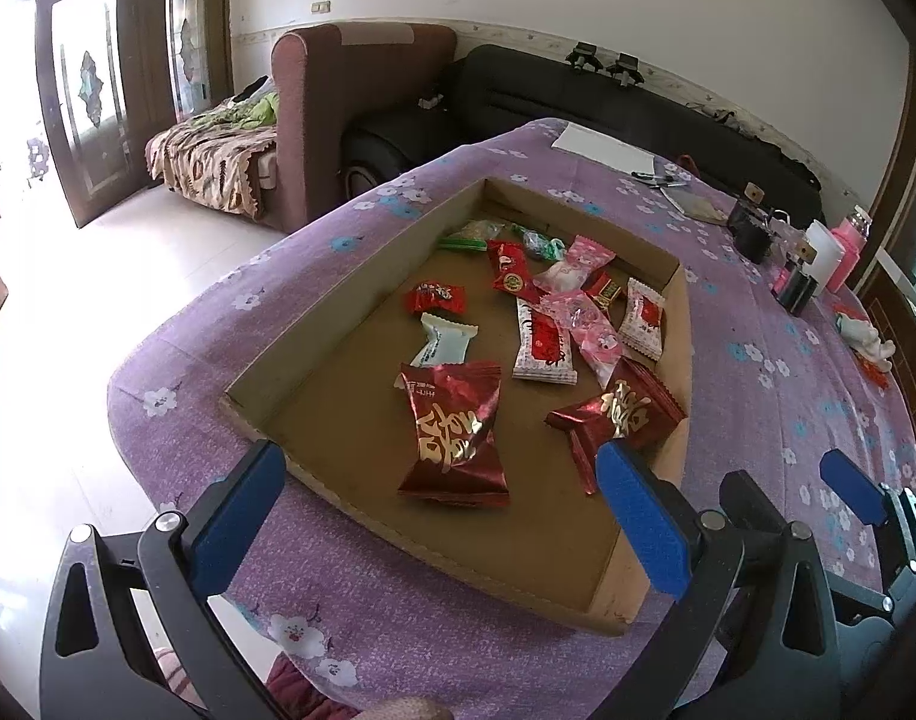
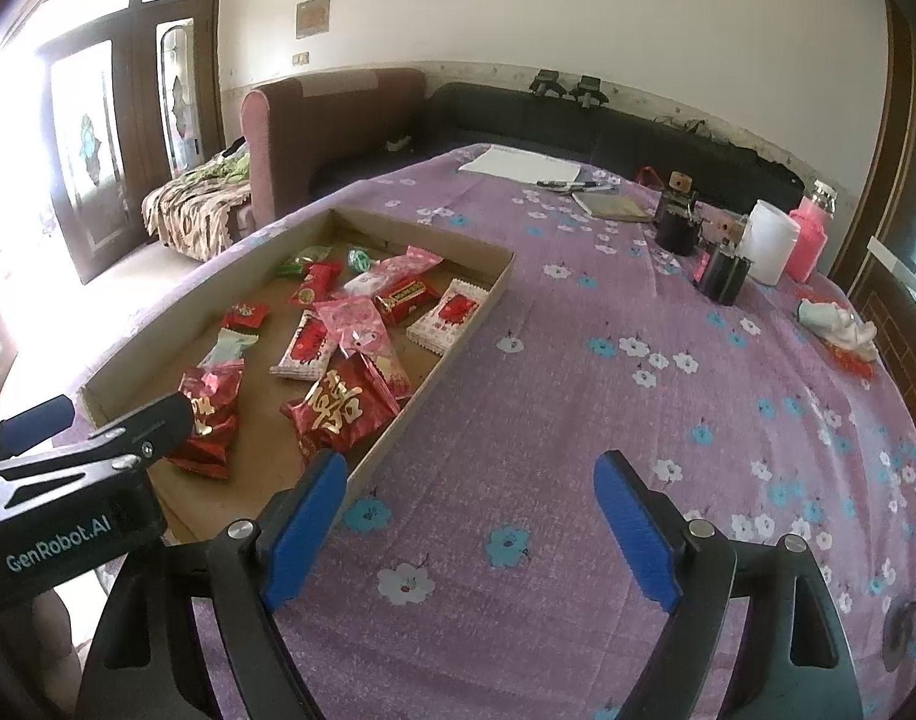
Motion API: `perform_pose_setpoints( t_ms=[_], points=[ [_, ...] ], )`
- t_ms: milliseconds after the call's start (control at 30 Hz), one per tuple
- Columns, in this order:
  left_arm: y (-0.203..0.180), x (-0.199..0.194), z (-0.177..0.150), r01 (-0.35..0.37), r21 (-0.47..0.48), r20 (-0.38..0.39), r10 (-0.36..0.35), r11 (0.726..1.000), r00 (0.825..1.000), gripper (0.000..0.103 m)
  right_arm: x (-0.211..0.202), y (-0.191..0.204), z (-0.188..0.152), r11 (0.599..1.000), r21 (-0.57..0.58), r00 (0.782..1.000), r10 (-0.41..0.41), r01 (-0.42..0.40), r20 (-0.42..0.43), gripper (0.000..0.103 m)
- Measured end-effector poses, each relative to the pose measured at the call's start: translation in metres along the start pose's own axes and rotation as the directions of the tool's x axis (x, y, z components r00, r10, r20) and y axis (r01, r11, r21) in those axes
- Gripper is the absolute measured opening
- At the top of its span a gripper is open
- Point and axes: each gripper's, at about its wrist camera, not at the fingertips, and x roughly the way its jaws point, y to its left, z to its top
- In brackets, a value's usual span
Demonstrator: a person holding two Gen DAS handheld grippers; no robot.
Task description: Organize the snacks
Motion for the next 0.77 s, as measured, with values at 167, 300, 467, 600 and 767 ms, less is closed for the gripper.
perform_pose_setpoints(
  t_ms=[167,300,467,600,767],
  points=[
    [-0.001,0.000,0.001,-0.012,-0.001,-0.001,0.012,1.000,1.000,0.103,0.003,-0.004,-0.003,1.000,0.004,1.000,0.008,-0.008,-0.016,0.086],
    [-0.007,0.000,0.004,-0.016,0.013,-0.004,0.016,1.000,1.000,0.103,0.002,-0.007,-0.004,1.000,-0.001,1.000,0.021,-0.021,-0.012,0.086],
    [-0.017,-0.005,0.016,-0.027,0.036,0.026,0.026,0.999,0.999,0.103,0.001,-0.014,-0.003,1.000,0.000,1.000,0.028,-0.028,-0.004,0.086],
    [-0.033,-0.011,0.024,-0.045,0.059,0.054,0.042,0.997,0.998,0.103,-0.003,-0.029,0.000,0.999,0.037,0.999,0.029,-0.029,0.014,0.086],
    [-0.072,-0.016,0.026,-0.027,0.127,0.066,0.019,0.992,0.998,0.103,-0.004,-0.061,0.001,0.994,0.106,0.999,0.036,-0.038,0.022,0.086]
  ],
)
